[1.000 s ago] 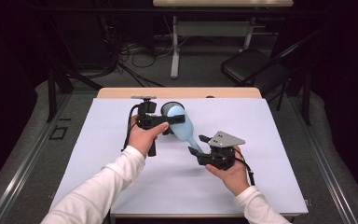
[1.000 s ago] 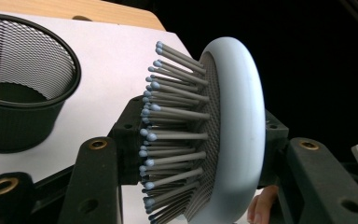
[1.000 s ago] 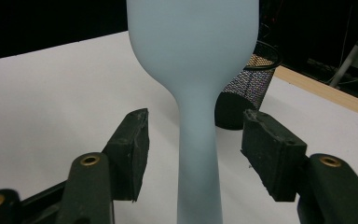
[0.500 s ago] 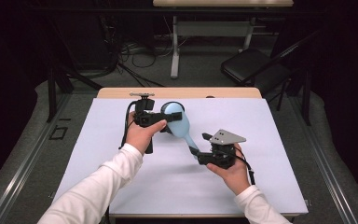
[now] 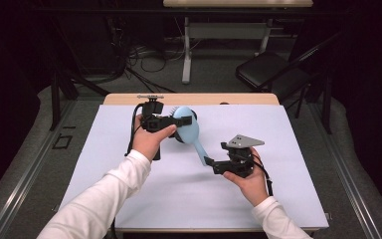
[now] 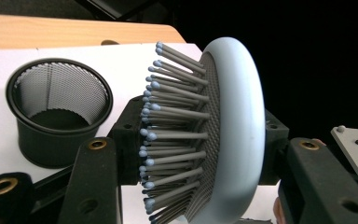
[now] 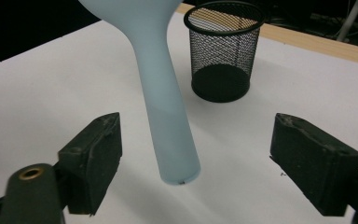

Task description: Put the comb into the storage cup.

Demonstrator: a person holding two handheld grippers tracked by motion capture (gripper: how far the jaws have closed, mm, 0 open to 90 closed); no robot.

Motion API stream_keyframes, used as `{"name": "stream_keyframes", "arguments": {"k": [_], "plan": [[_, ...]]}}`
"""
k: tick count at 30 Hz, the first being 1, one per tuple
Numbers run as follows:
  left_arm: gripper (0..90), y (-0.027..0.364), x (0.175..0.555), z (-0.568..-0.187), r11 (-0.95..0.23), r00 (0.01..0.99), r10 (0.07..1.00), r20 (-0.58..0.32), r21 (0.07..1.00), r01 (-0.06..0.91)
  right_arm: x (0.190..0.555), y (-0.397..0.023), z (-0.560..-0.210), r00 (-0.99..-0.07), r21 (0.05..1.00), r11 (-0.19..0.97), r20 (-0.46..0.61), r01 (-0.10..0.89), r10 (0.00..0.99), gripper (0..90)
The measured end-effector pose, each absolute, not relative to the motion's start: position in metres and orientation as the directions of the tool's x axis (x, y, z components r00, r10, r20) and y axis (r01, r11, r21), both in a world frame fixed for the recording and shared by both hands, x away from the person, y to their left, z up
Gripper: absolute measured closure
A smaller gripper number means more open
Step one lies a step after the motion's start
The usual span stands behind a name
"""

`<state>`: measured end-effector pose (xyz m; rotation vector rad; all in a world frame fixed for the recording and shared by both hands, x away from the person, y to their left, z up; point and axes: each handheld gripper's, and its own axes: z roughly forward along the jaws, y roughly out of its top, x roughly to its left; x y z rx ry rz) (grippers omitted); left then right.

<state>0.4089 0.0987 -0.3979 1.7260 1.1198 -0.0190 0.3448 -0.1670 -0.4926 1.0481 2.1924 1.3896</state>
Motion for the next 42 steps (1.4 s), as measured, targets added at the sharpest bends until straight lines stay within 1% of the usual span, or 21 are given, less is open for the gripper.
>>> {"name": "stream_keyframes", "arguments": {"k": [10, 16, 27, 30, 42], "plan": [[49.4, 0.104, 0.412, -0.389, -0.058, 0.587, 0.682, -0.436, 0.767, 0.638, 0.346, -0.171, -0.491, -0.662, 0.872, 0.251, 0.105, 0.420, 0.742, 15.3], [49.4, 0.105, 0.413, -0.383, -0.050, 0.591, 0.678, -0.437, 0.775, 0.630, 0.346, -0.174, -0.489, -0.653, 0.871, 0.246, 0.106, 0.425, 0.750, 15.5], [49.3, 0.108, 0.416, -0.373, -0.052, 0.586, 0.713, -0.385, 0.804, 0.592, 0.347, -0.178, -0.488, -0.626, 0.867, 0.221, 0.126, 0.446, 0.769, 15.4], [49.3, 0.110, 0.418, -0.371, -0.045, 0.582, 0.717, -0.384, 0.807, 0.588, 0.347, -0.179, -0.488, -0.636, 0.863, 0.219, 0.142, 0.455, 0.759, 15.4], [49.3, 0.116, 0.421, -0.357, -0.046, 0.584, 0.727, -0.362, 0.823, 0.567, 0.347, -0.182, -0.487, -0.642, 0.865, 0.221, 0.142, 0.450, 0.753, 14.7]]}}
